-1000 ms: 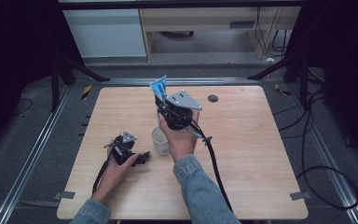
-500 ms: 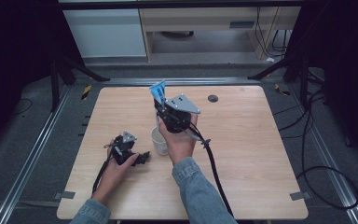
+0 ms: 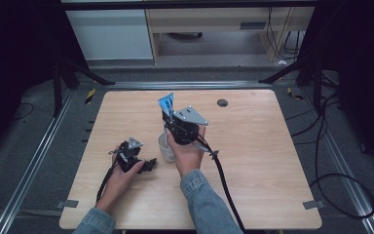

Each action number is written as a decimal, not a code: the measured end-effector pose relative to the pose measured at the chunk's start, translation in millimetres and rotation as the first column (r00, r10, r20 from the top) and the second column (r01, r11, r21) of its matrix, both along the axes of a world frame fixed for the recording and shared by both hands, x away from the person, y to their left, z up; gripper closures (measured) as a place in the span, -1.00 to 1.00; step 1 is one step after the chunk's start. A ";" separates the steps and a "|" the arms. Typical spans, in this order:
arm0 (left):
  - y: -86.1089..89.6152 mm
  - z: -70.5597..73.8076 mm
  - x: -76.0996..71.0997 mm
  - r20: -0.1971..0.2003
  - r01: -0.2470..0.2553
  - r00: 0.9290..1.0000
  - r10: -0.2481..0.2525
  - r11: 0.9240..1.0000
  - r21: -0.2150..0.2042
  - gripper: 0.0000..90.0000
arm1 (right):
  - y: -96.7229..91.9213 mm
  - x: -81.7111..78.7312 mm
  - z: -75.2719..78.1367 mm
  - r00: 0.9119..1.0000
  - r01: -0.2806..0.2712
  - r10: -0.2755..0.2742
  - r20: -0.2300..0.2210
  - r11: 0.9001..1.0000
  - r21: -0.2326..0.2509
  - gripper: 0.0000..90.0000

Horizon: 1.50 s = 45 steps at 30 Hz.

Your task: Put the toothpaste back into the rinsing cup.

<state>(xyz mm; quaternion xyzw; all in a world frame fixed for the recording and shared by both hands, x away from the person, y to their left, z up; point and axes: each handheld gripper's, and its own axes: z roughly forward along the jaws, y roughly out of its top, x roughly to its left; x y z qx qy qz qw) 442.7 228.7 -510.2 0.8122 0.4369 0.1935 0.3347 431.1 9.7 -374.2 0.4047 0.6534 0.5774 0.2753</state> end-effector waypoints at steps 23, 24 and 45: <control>0.1 0.1 0.1 0.000 0.001 1.000 -0.001 1.000 0.001 -1.00 | 1.1 6.0 -41.6 0.998 0.017 -0.019 -0.058 1.000 -0.025 0.63; 0.1 0.1 0.1 0.000 0.001 1.000 -0.001 1.000 0.001 -1.00 | 1.2 5.9 -43.7 0.998 0.017 -0.019 -0.065 1.000 -0.021 0.63; 0.1 0.0 0.2 0.000 0.002 1.000 -0.002 1.000 0.000 -1.00 | 1.1 5.8 -53.9 0.997 0.019 -0.020 -0.081 1.000 -0.019 0.62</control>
